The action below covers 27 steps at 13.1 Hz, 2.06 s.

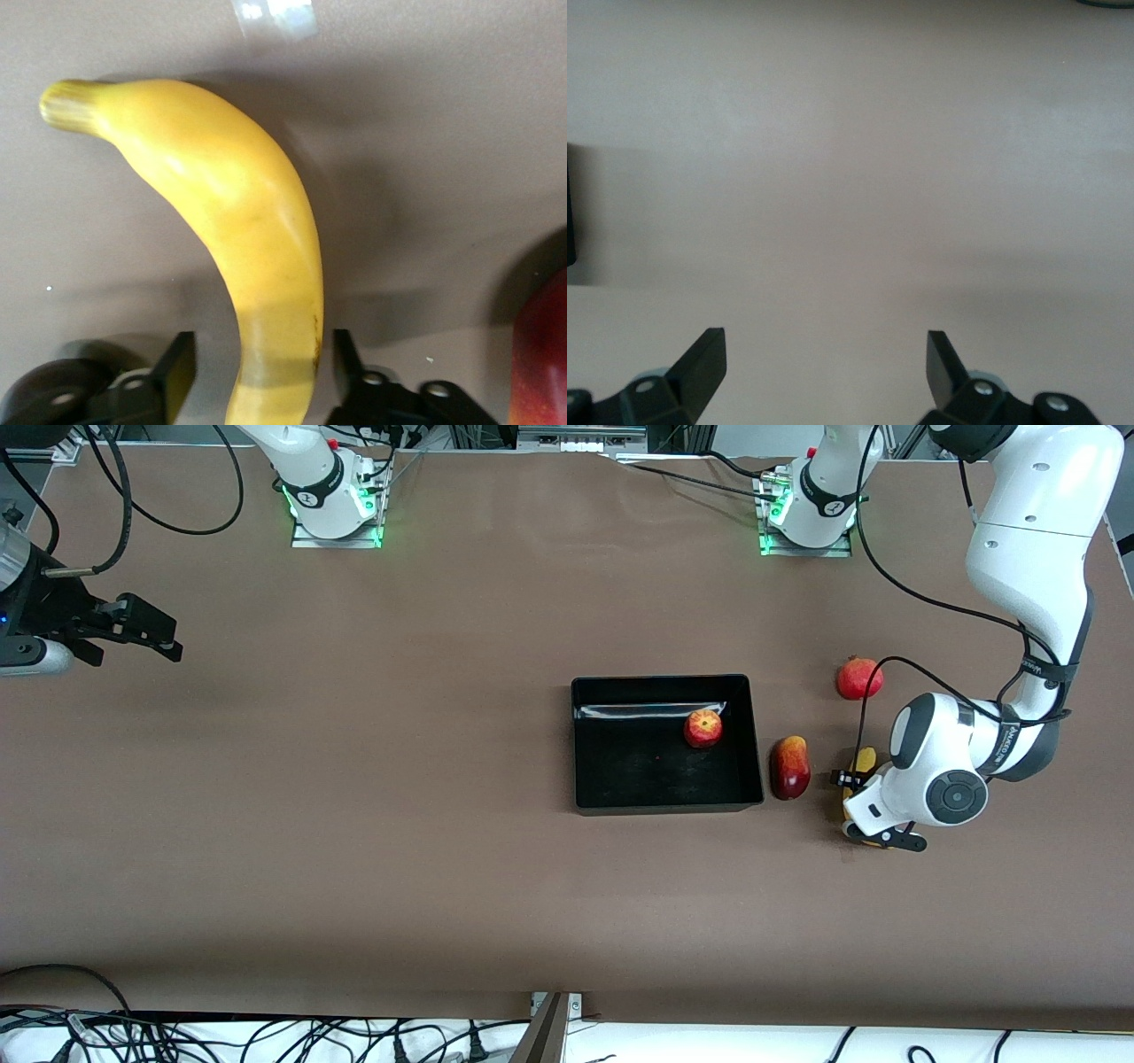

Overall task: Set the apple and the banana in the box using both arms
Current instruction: 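Move the left gripper down to the yellow banana, then grasp the banana with the left gripper and lift it, then lower the banana into the black box and open the left gripper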

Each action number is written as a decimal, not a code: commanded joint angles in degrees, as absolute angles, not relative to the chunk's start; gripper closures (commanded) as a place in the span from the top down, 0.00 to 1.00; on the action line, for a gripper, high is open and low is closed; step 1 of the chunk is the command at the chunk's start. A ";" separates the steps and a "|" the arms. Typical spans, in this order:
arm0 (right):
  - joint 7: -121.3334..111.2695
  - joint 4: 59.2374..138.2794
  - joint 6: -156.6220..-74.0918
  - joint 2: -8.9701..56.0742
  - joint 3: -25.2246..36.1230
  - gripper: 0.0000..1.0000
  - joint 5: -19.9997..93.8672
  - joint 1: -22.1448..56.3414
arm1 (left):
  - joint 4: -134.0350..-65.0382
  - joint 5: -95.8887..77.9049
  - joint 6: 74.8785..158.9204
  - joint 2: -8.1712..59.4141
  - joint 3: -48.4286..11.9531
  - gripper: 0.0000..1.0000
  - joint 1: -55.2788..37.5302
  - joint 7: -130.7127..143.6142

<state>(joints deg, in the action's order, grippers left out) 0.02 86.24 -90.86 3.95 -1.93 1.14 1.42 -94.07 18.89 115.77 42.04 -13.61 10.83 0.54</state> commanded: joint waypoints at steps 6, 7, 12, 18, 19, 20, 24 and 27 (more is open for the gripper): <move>0.70 85.52 -90.88 4.04 -2.29 1.00 0.79 1.05 | -92.48 14.35 106.83 35.97 -17.92 0.01 11.08 0.61; 0.70 85.52 -90.88 4.04 -2.29 1.00 0.79 1.05 | -89.76 12.67 103.57 35.16 -18.71 0.01 10.81 0.96; 0.70 85.52 -90.88 4.04 -2.29 1.00 0.79 1.05 | -81.83 7.65 93.95 34.89 -32.49 0.05 9.32 13.40; 0.70 85.52 -90.88 4.04 -2.29 1.00 0.79 1.05 | -82.79 8.52 111.42 43.49 -33.22 0.05 -4.99 32.41; 0.70 85.52 -90.88 4.04 -2.29 1.00 0.79 1.05 | -82.79 9.22 114.40 44.64 -32.18 0.05 -6.49 32.87; 0.70 85.52 -90.88 4.04 -2.29 1.00 0.79 1.05 | -82.79 9.23 117.13 45.78 -31.47 0.06 -7.55 32.87; 0.70 85.52 -90.88 4.04 -2.29 1.00 0.79 1.05 | -82.88 9.23 119.36 48.17 -28.66 1.00 -10.02 32.88; 0.70 85.52 -90.88 4.04 -2.29 1.00 0.79 1.05 | -82.09 9.23 114.56 44.58 -28.65 1.00 -7.92 33.05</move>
